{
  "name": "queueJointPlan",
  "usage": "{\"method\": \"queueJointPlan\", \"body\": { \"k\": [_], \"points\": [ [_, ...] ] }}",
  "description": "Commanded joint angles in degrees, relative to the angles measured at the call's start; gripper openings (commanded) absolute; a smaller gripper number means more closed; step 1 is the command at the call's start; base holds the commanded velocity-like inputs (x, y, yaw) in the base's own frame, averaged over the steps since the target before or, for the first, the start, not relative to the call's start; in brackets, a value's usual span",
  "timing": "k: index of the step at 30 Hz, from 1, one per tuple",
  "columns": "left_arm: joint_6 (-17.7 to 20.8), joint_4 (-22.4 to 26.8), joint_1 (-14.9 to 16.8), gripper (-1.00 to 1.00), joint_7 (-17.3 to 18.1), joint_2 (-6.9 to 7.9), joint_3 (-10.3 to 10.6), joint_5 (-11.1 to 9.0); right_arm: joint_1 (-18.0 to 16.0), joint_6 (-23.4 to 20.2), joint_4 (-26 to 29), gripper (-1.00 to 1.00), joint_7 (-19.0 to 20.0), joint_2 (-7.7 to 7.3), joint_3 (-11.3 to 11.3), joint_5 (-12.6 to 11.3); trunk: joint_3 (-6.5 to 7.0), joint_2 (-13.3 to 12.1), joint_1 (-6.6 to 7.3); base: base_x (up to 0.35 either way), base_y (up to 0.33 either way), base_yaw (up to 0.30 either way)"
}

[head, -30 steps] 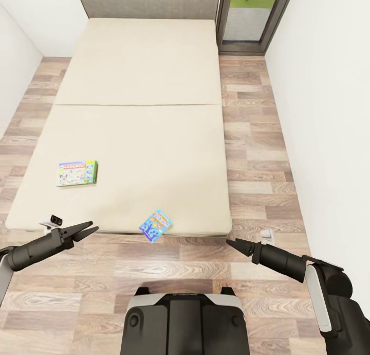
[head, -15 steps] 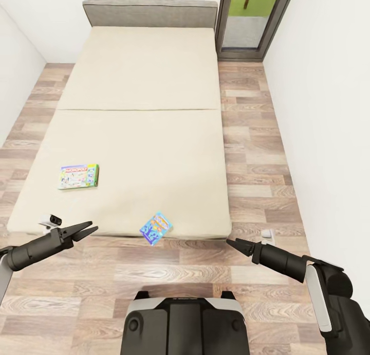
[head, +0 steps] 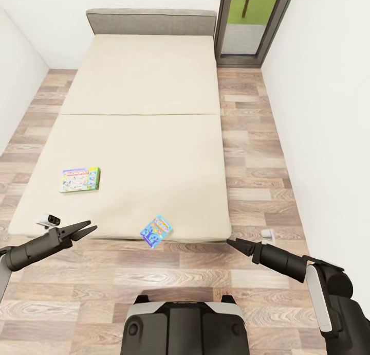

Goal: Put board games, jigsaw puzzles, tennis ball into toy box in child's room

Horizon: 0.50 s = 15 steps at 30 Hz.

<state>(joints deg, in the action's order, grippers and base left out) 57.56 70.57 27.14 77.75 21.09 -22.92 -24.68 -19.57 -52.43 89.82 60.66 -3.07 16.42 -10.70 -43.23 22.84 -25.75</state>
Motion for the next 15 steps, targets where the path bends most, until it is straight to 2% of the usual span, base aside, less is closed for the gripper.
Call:
{"method": "queueJointPlan", "body": {
  "k": [1, 15],
  "points": [
    [0.5, 0.0, 0.0, 1.00, 0.1, 0.01, 0.0, -0.1, 0.0, -0.2, 0.0, 1.00, 0.2, 0.00, 0.0, 0.0, 0.04, 0.1, -0.04, 0.000, 0.000, 0.000],
    [0.5, 0.0, 0.0, 1.00, 0.1, 0.06, 0.0, -0.1, 0.0, -0.2, 0.0, 1.00, 0.1, 0.03, -0.1, 0.1, 1.35, 0.1, -0.04, 0.000, 0.000, 0.000]
  ]
}}
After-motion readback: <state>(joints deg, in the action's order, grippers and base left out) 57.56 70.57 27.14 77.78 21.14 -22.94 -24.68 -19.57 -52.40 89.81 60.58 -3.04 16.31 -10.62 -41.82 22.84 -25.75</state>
